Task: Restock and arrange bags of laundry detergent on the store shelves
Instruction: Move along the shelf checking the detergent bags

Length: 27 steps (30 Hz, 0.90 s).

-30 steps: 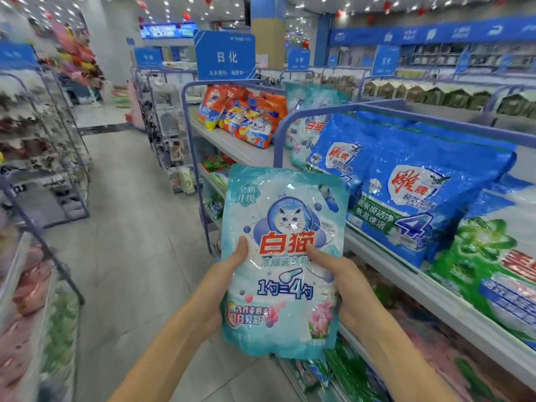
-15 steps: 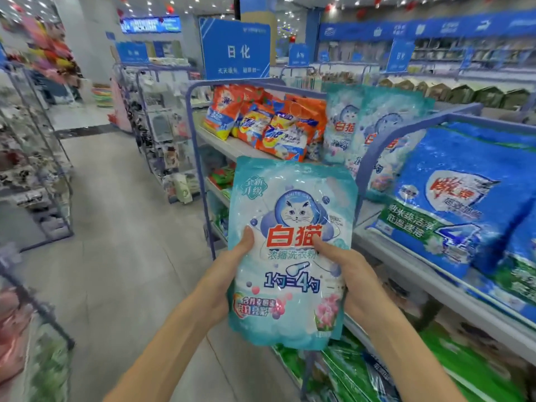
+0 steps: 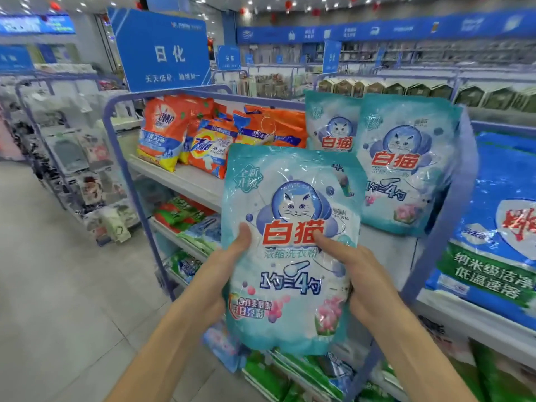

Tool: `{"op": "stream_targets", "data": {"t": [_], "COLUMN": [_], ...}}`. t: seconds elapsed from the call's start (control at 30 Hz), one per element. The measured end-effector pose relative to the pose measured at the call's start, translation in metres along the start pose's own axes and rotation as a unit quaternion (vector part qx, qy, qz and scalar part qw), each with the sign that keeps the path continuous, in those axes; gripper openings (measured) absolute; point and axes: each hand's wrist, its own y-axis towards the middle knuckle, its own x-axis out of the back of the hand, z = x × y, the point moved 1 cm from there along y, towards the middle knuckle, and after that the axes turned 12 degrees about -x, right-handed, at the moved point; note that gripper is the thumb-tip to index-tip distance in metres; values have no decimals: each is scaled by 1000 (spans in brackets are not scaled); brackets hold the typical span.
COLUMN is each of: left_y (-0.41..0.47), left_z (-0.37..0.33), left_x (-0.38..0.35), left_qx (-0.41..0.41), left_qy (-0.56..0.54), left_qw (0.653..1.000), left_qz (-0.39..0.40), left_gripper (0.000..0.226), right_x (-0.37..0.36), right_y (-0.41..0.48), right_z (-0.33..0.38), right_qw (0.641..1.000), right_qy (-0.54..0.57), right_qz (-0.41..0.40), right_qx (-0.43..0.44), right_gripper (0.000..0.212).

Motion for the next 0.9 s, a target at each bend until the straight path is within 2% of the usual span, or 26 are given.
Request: {"op": "stream_targets", "data": {"t": [0.13,0.27,0.4,0.47,0.53,0.63,0.7,0.77,0.87,0.9], "left_y": [61,118,184,219,255,309,343,373,398,402], "left_z": [-16,-31,-38,-43,-48,-51,-48,-46,-42,-38], "left_x": [10,12,5,-3,-13,-33,-47,-58,-72,-76], "left_qx": [-13,-21,-48,-66,-95,-144,-163,-181,-188,-189], "left_qy": [-10,13,15,10,26,50,65,80,60,46], "left_qw": [999,997,990,984,977,967,964,962,964,965], "left_qz": [31,74,129,166,188,206,200,187,179,174], "left_gripper": [50,51,62,64,57,33,22,22,21,17], "right_x": [-19,-31,-32,-31,-30,-15,-3,12,31,35], "right_y": [46,82,119,138,158,194,220,242,267,272], "right_z": [22,43,66,81,95,117,127,133,139,139], "right_qw": [999,997,990,985,978,967,955,939,919,915], "right_qy": [10,28,51,57,49,37,18,-8,-22,-26], "right_qz": [-9,-45,-83,-110,-142,-211,-264,-312,-365,-374], "right_qx": [31,64,98,122,144,141,136,141,148,148], "right_gripper": [21,35,19,19,31,25,37,50,33,34]}}
